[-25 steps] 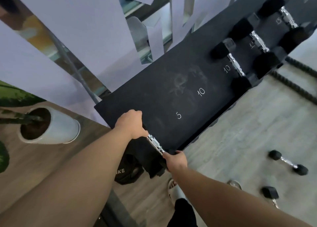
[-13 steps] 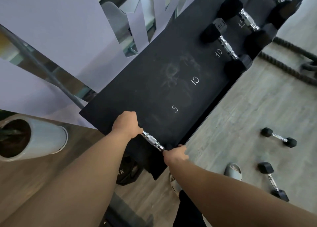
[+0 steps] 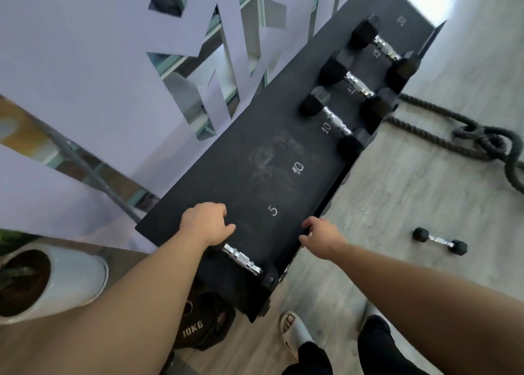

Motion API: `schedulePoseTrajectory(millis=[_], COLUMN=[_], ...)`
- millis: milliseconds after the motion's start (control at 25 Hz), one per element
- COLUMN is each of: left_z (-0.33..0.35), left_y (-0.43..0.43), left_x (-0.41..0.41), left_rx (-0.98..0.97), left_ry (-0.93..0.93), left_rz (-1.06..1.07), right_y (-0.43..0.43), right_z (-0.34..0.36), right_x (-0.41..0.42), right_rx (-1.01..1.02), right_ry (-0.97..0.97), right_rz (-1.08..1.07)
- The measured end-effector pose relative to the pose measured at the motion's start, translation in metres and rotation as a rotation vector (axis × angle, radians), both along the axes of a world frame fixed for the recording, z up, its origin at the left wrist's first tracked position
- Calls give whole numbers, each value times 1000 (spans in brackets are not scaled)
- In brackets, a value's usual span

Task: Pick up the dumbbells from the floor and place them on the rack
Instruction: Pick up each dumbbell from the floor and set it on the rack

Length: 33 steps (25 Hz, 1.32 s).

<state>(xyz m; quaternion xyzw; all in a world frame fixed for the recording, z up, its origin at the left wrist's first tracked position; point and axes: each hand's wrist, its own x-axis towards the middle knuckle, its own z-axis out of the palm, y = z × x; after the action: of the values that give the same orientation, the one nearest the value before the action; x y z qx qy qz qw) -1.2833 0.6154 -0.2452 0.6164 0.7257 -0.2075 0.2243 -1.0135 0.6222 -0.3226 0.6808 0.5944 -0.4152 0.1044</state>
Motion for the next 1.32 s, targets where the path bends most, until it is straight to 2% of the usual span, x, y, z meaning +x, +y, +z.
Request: schedulePoseTrajectory(millis=[160,320,440,600,840,1120,1320], left_z=[67,120,151,175,165,109,72], left_y=[58,98,98,74,12,-70,-119], left_x=[50,135,214,304,417,589,691], left_rx=[58,185,210,263,218,84,-11], left_ry=[-80,-144,-162,-202,-194,-193,-188], left_rz=[-106,-245,-369,-494,-568,-645,-733], right_y=[45,60,51,18,-53,-185,-264], right_z=[75,156,197,218,197,118,68], right_x=[69,143,204,288,423,577,649], right_rx=[85,237,324,364,315,162,48], right_ry=[-58,-100,-149,-155,-148,-98,-73], right_rz=[90,52,-3,-103,-215,-391,-560])
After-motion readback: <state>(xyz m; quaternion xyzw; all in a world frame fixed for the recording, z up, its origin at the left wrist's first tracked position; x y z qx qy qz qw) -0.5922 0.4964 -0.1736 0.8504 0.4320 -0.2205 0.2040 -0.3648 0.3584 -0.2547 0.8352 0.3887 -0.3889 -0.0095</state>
